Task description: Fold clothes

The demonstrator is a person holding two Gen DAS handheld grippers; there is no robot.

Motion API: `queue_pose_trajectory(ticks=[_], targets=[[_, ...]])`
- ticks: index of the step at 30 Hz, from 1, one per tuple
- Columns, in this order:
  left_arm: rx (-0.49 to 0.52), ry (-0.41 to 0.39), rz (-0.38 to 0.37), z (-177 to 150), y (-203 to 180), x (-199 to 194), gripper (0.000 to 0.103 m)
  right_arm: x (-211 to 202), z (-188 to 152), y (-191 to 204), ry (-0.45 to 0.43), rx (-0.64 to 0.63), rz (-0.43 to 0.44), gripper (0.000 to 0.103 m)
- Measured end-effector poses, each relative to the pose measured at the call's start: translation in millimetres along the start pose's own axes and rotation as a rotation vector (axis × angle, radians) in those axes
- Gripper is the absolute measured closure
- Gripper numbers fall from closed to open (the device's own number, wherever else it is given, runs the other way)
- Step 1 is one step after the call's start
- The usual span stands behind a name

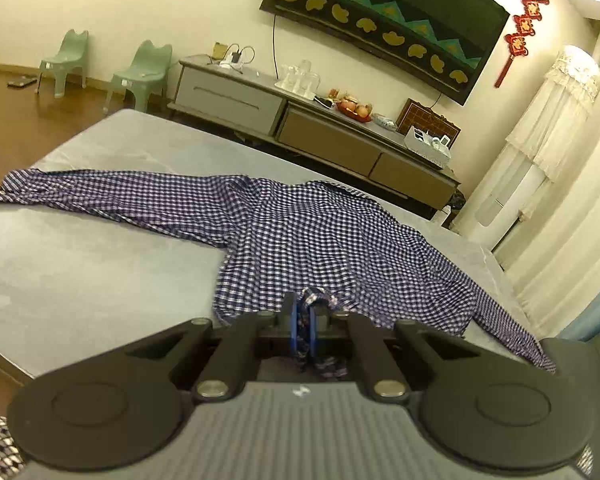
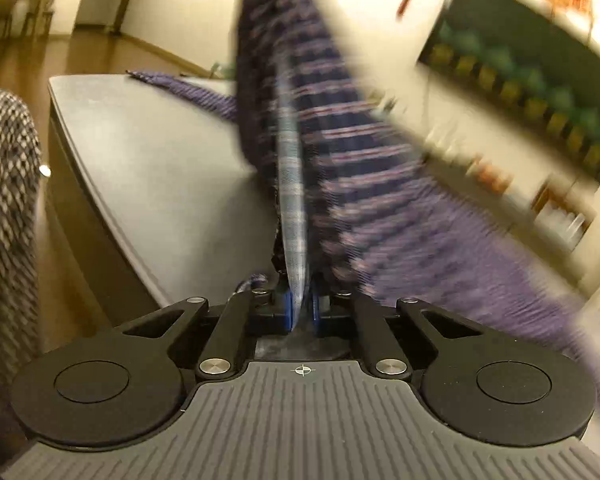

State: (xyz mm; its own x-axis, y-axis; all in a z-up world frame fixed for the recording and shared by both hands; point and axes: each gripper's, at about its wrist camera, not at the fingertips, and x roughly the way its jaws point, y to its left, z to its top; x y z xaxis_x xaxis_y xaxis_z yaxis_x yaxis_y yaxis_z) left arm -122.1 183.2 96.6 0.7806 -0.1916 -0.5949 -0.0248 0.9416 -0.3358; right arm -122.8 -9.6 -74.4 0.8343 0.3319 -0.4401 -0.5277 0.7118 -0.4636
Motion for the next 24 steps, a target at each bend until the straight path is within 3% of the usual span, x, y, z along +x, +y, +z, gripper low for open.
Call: queue_pose_trajectory(ticks=[1, 3, 4, 5, 6, 9, 12, 16, 19, 21, 24], targets=[[0.011, 0.004, 0.002, -4.2, 2.4, -0.7, 0.097, -14.9, -1.7, -2.9, -0.035, -0.085, -0.044, 0.096], [0.031, 0.034, -0.007, -15.7, 7.3, 1.2, 0.097, -37.9, -13.5, 3.8, -0.063, -0.183, 0.067, 0.095], [0.043, 0.052, -0.013, -21.6, 9.2, 2.6, 0.097, -41.8, -23.5, 11.7, -0.043, -0.216, 0.144, 0.087], [0.063, 0.061, -0.006, -26.4, 10.1, 3.8, 0.096, -45.3, -33.6, 19.7, -0.021, -0.249, 0.223, 0.062], [0.082, 0.069, 0.001, -31.2, 10.9, 4.9, 0.096, -48.9, -43.8, 27.8, 0.000, -0.281, 0.302, 0.053], [0.132, 0.052, 0.018, -42.1, 9.9, 3.8, 0.096, -54.3, -52.6, 26.0, 0.054, -0.257, 0.291, 0.054], [0.110, -0.011, -0.039, -38.4, 9.7, -3.5, 0.096, -50.3, -49.6, -6.9, 0.078, -0.151, 0.237, 0.053], [0.081, -0.069, -0.079, -29.1, 10.4, -3.8, 0.093, -26.0, -64.7, -31.7, 0.179, -0.127, 0.150, 0.057], [0.092, -0.075, -0.026, -25.3, 8.6, 11.1, 0.087, -28.2, -65.1, -60.7, 0.172, 0.002, 0.139, 0.059], [0.162, -0.058, 0.104, -29.6, 5.2, 32.1, 0.086, -23.2, -60.9, -81.8, 0.171, 0.057, 0.146, 0.061], [0.264, -0.039, 0.238, -43.2, -1.7, 54.9, 0.086, -6.8, -58.5, -119.3, 0.191, 0.127, 0.131, 0.069]])
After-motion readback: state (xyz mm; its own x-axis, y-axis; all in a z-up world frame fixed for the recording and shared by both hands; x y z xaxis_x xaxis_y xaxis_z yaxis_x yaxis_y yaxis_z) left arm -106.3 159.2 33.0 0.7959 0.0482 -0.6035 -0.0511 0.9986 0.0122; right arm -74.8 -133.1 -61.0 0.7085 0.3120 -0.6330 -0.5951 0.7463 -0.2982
